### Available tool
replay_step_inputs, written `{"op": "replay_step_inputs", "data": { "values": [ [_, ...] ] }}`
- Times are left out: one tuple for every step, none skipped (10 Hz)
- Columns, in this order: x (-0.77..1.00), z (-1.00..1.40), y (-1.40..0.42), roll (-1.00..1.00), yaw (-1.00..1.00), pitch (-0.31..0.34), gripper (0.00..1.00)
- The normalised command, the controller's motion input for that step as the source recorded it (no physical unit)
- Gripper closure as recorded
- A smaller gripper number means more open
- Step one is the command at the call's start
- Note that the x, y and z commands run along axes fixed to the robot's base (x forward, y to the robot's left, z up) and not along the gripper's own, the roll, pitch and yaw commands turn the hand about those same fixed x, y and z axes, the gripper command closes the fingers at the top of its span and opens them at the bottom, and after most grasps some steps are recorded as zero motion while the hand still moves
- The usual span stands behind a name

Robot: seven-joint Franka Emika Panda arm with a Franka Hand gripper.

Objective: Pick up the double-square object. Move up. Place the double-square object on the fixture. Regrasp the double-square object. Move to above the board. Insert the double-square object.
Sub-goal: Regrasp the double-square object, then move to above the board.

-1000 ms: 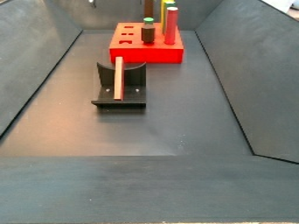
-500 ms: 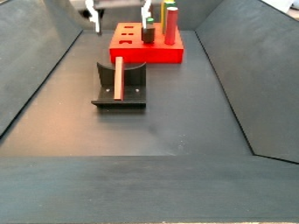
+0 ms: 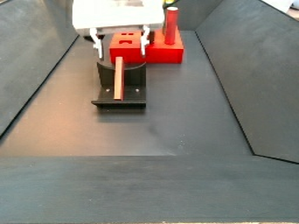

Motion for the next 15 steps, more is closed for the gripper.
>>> {"op": "replay_step_inputs", "data": {
  "values": [
    [0.12, -0.89, 0.00, 0.07, 0.02, -0.036, 0.00],
    [0.10, -0.70, 0.00, 0.07, 0.02, -0.030, 0.00],
    [0.09, -0.57, -0.01, 0.07, 0.02, -0.023, 0.00],
    [0.09, -0.43, -0.01, 0.07, 0.02, -0.019, 0.00],
    [0.08, -0.31, -0.01, 0.06, 0.02, -0.013, 0.00],
    [0.04, -0.19, -0.02, 0.06, 0.02, 0.003, 0.00],
    [0.02, -0.18, -0.03, 0.06, 0.02, -0.004, 0.00],
    [0.02, -0.18, -0.03, 0.06, 0.02, -0.004, 0.00],
    [0.02, -0.18, -0.03, 0.06, 0.02, -0.004, 0.00],
    [0.00, 0.00, 0.00, 0.00, 0.00, 0.000, 1.00],
    [-0.02, 1.00, 0.00, -0.24, 0.10, -0.217, 1.00],
    [-0.02, 1.00, 0.00, -0.24, 0.08, -0.209, 1.00],
    [-0.03, 1.00, 0.01, -0.21, 0.03, -0.206, 1.00],
    [-0.03, 1.00, 0.01, -0.18, -0.02, -0.208, 1.00],
    [-0.04, 1.00, 0.01, -0.15, -0.06, -0.201, 1.00]
  ]
}}
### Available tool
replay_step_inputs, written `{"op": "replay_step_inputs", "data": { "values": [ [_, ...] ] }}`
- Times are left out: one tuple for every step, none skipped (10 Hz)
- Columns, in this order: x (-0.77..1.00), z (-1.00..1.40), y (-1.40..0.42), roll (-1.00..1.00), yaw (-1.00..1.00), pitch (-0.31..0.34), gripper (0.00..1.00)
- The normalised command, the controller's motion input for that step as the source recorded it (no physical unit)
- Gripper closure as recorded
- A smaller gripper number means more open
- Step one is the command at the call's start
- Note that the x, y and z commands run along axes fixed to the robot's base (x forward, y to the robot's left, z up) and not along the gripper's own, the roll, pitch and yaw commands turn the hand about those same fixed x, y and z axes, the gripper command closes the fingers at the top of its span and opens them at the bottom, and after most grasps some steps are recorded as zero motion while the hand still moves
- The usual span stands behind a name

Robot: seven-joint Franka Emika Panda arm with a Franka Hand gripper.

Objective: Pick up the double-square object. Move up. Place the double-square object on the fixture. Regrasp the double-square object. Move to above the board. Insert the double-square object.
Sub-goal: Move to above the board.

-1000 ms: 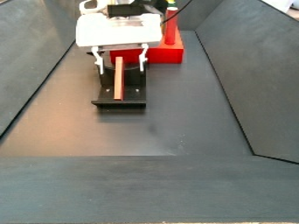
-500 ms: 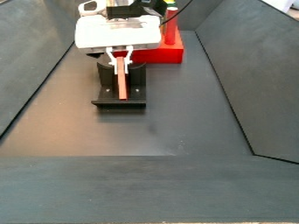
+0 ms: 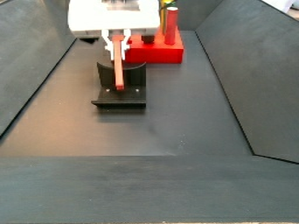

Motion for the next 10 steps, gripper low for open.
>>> {"op": "replay_step_inputs", "data": {
  "values": [
    [-0.04, 1.00, 0.01, -0.14, -0.11, -0.170, 1.00],
    [-0.05, 1.00, 0.01, -0.14, -0.14, -0.142, 1.00],
    [-0.05, 1.00, 0.02, -0.14, -0.16, -0.096, 1.00],
    [-0.06, 1.00, 0.02, -0.14, -0.16, -0.065, 1.00],
    [-0.06, 1.00, 0.02, -0.14, -0.15, -0.040, 1.00],
    [-0.07, 1.00, 0.02, -0.14, -0.14, -0.018, 1.00],
    [-0.07, 1.00, 0.02, -0.13, -0.12, -0.003, 1.00],
    [-0.08, 1.00, 0.02, -0.13, -0.10, 0.010, 1.00],
    [-0.08, 1.00, 0.03, -0.12, -0.08, 0.021, 1.00],
    [-0.09, 1.00, 0.03, -0.12, -0.06, 0.028, 1.00]
  ]
}}
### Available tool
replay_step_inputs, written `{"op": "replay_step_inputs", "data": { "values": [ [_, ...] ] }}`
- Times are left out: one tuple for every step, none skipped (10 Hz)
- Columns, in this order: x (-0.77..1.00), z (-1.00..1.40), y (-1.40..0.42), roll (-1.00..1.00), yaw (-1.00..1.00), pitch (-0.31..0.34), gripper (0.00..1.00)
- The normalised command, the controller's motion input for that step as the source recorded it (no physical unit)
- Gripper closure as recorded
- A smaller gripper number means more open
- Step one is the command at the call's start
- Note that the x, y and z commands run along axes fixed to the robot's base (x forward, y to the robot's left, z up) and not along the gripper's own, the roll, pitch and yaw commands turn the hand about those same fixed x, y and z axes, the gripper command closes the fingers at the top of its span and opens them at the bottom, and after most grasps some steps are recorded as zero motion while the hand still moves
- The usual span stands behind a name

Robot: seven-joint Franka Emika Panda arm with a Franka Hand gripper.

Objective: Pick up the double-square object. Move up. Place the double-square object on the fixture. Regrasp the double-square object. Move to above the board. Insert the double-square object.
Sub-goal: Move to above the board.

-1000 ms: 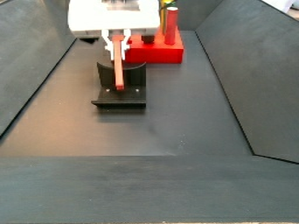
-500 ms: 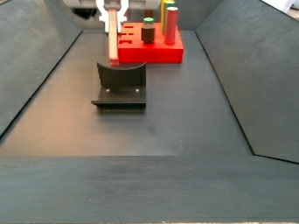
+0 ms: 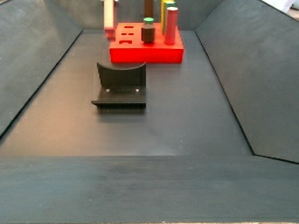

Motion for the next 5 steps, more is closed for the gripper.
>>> {"op": "replay_step_inputs", "data": {
  "values": [
    [-0.09, 1.00, 0.03, -0.11, -0.05, 0.033, 1.00],
    [-0.10, 1.00, 0.03, -0.10, -0.04, 0.036, 1.00],
    [-0.10, 1.00, 0.02, -0.09, -0.02, 0.041, 1.00],
    [-0.11, 1.00, 0.03, -0.08, -0.02, 0.047, 1.00],
    [-0.08, 0.80, 0.02, -0.07, -0.01, 0.054, 1.00]
  ]
}}
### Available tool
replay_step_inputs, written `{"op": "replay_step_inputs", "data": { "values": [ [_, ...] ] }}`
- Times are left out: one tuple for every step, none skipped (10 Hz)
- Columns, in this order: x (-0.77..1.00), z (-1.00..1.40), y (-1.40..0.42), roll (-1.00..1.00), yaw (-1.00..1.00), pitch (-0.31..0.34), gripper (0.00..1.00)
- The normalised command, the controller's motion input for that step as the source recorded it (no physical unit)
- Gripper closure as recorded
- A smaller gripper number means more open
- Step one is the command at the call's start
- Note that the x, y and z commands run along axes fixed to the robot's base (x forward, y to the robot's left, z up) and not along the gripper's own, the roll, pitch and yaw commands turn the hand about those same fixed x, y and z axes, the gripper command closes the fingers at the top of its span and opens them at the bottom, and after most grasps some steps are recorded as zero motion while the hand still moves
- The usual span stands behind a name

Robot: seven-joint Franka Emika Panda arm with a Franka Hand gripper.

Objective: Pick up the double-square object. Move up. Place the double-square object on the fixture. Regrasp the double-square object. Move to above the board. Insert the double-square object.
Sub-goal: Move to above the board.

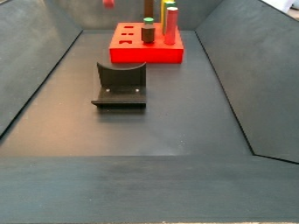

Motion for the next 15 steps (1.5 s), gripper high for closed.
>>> {"op": "replay_step_inputs", "data": {
  "values": [
    [-0.07, 0.68, 0.01, -0.08, -0.01, 0.057, 1.00],
    [-0.03, 0.39, 0.01, -0.08, 0.01, 0.069, 1.00],
    [-0.02, 0.28, 0.01, -0.08, 0.01, 0.078, 1.00],
    [-0.48, 0.02, -1.00, -1.00, -0.13, 0.046, 1.00],
    [-0.48, 0.01, -1.00, -1.00, -0.13, 0.042, 1.00],
    [-0.51, 0.03, -1.00, -1.00, -0.13, 0.030, 1.00],
    [-0.53, 0.02, -1.00, -1.00, -0.13, 0.025, 1.00],
    [-0.55, 0.02, -1.00, -1.00, -0.13, 0.019, 1.00],
    [-0.56, 0.03, -1.00, -1.00, -0.13, 0.019, 1.00],
    [-0.59, 0.03, -1.00, -1.00, -0.13, 0.018, 1.00],
    [-0.62, 0.03, -1.00, -1.00, -0.12, 0.013, 1.00],
    [-0.68, 0.03, -1.00, -1.00, -0.12, 0.001, 1.00],
    [-0.60, 0.03, -0.84, -1.00, -0.11, -0.009, 1.00],
    [-0.38, 0.02, -0.42, -1.00, -0.10, -0.040, 1.00],
    [-0.25, 0.01, -0.21, -0.82, -0.07, -0.044, 1.00]
  ]
}}
